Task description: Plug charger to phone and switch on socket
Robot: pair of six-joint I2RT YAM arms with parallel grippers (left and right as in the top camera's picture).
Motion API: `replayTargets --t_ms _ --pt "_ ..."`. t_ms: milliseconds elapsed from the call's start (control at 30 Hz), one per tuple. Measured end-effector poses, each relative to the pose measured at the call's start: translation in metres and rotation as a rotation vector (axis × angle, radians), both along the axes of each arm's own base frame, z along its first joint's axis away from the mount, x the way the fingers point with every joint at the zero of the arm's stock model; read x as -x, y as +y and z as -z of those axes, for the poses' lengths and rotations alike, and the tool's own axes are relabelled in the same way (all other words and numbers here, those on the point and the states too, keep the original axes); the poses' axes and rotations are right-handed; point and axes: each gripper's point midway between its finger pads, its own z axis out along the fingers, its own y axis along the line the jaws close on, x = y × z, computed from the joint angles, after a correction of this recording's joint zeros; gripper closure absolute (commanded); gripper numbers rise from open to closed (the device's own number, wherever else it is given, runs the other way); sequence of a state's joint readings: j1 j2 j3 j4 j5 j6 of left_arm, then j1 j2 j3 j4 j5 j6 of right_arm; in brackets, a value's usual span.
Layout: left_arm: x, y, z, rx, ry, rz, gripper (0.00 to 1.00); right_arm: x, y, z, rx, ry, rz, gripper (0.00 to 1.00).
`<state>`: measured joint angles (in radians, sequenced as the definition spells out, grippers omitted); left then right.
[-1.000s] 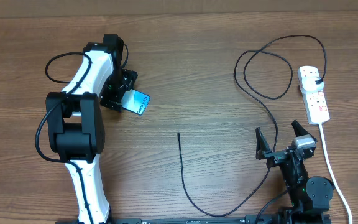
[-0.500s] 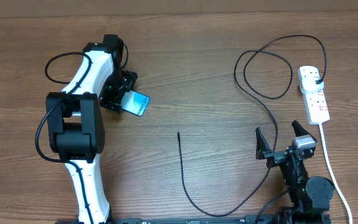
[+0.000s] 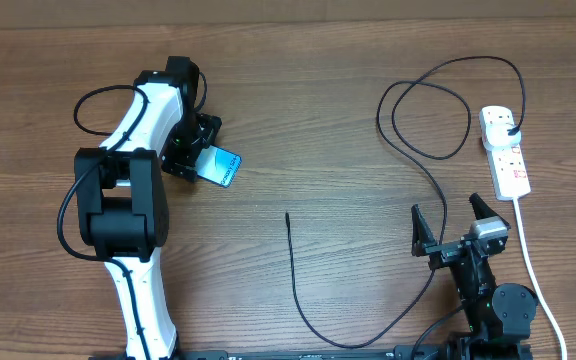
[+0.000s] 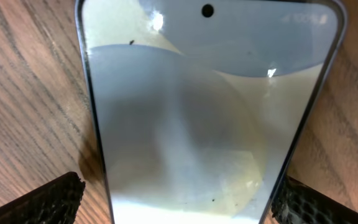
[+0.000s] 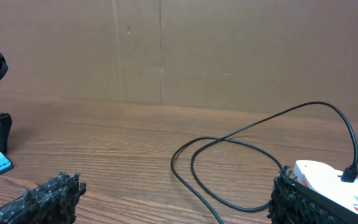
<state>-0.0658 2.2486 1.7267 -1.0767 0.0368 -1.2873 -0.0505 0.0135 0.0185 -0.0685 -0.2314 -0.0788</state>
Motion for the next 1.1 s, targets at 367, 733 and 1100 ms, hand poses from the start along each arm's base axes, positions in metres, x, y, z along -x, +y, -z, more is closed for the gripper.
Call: replayTargets --t_ms 367,733,1100 --pt "-0.003 -0.0002 0.0008 0.001 -0.013 0.0 0.0 0.0 0.0 0.0 0.0 0.0 0.0 0.0" --pt "-0.0037 -0.0004 0.0031 0.002 -0.023 0.0 0.0 0.0 0.0001 -0.0001 0.0 0.0 0.0 0.0" --pt "-0.0038 -0.0004 0.0032 0.002 -0.024 0.0 0.0 0.0 0.0001 0.0001 0.0 0.0 0.0 0.0"
